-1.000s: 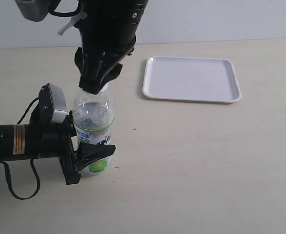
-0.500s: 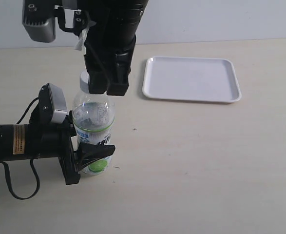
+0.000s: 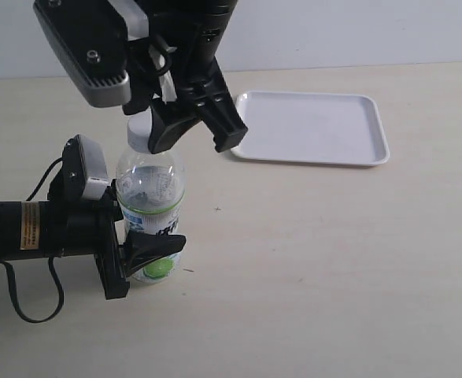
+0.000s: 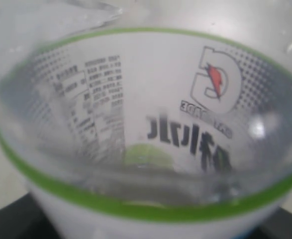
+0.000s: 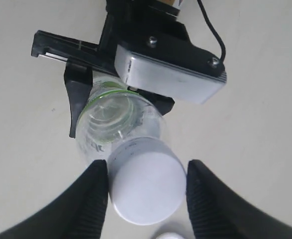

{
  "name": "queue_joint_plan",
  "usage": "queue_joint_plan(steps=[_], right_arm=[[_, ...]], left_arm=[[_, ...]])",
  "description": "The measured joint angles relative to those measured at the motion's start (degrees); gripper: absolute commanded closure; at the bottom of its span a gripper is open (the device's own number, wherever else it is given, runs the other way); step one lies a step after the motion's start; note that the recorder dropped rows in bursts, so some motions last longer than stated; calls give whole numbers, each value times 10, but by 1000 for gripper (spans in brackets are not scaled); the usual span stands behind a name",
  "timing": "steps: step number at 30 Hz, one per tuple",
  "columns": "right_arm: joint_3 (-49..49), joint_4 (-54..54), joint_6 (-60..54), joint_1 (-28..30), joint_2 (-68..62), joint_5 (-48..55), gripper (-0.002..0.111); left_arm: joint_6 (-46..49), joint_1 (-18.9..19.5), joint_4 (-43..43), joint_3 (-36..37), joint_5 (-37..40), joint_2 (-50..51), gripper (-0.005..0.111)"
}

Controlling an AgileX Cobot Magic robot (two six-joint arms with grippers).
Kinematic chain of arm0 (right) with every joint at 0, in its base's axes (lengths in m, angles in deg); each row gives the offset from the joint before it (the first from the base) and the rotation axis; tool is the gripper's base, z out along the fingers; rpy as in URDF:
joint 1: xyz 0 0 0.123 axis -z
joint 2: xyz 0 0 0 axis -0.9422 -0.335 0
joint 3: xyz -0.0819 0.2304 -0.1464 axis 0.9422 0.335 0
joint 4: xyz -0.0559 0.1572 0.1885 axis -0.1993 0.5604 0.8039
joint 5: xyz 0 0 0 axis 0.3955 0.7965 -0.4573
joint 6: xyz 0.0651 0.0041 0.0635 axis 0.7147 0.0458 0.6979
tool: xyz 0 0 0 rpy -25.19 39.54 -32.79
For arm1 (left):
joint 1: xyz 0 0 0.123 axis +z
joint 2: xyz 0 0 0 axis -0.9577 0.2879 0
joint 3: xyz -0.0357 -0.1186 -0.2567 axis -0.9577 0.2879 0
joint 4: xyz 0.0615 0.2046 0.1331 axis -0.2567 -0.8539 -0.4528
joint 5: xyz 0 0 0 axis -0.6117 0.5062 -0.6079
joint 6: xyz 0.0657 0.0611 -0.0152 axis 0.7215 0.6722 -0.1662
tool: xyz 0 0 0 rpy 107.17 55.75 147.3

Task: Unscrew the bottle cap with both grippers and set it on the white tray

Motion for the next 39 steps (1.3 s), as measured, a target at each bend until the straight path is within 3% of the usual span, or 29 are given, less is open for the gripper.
queue_joint_plan(steps=[8,13,19,24,29,39], right_arm=[[0,6,-125,0,9,15,108],[0,7,-147,0,9,16,108],[0,7,-108,0,9,15,89],[0,10,-4,0,9,10,60],[0,10,165,0,9,7,41],[0,-13,477,0,9,7,38]], left_arm=[[-14,0,6,0,1,0,107],[-15,0,6,0,1,0,107],[-15,0,6,0,1,0,107],[-8,0,2,0,1,0,107],[-5,0,-3,0,-1,0,107],[-4,0,0,0,-2,0,107]])
